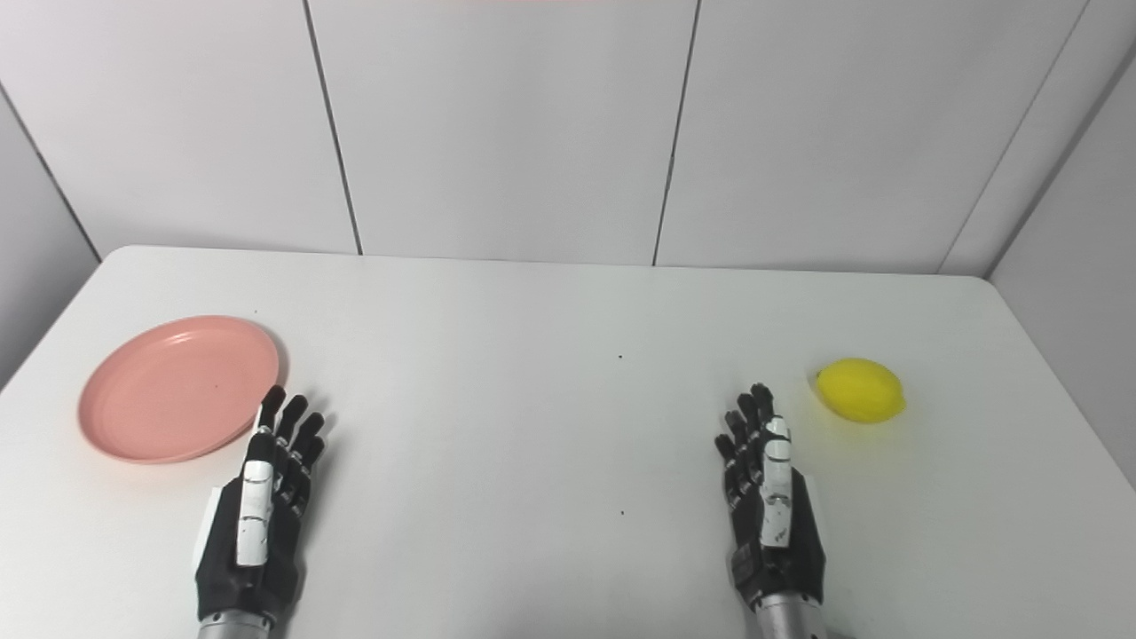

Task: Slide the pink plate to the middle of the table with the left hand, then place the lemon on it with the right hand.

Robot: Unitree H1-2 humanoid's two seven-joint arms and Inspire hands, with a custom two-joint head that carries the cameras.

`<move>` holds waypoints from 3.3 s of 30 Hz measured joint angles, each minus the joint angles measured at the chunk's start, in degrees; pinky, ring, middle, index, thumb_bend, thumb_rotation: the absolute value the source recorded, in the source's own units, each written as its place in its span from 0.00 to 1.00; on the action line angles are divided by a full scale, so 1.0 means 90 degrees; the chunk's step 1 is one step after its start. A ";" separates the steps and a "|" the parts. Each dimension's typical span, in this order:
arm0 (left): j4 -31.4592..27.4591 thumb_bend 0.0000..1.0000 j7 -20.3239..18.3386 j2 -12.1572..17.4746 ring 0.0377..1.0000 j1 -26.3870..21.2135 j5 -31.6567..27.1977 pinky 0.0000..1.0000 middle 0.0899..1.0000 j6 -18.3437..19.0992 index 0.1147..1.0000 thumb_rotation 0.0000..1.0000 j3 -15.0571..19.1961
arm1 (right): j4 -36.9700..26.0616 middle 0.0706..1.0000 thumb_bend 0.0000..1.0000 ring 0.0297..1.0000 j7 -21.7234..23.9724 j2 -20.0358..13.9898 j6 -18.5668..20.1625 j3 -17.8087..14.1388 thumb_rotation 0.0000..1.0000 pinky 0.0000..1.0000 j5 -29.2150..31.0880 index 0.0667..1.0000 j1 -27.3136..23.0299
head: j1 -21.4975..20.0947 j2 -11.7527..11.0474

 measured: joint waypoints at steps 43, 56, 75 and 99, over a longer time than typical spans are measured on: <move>0.0245 0.73 0.0061 -0.0058 0.94 -0.0127 0.0280 0.98 0.96 -0.0162 0.95 0.84 -0.0164 | 0.0302 1.00 0.75 1.00 0.0338 -0.0145 -0.0023 -0.0246 0.98 1.00 0.0290 0.99 -0.0183 | 0.1045 -0.0488; 0.0443 0.70 0.0228 -0.0161 0.94 -0.0236 0.0383 0.98 0.96 -0.0417 0.94 0.84 -0.0261 | 0.0703 1.00 0.75 1.00 0.0718 -0.0333 -0.0245 -0.0394 0.97 1.00 0.0520 1.00 -0.0339 | 0.1533 -0.0820; 0.0627 0.68 0.0278 -0.0267 0.93 -0.0326 0.0442 0.98 0.95 -0.0789 0.94 0.86 -0.0296 | 0.0829 1.00 0.73 1.00 0.0744 -0.0365 -0.0249 -0.0442 1.00 1.00 0.0590 1.00 -0.0412 | 0.1630 -0.1113; 0.0677 0.70 0.0279 -0.0287 0.94 -0.0377 0.0441 0.98 0.95 -0.0833 0.95 0.86 -0.0300 | 0.0850 1.00 0.69 1.00 0.0743 -0.0347 -0.0249 -0.0440 1.00 1.00 0.0580 1.00 -0.0431 | 0.1680 -0.1309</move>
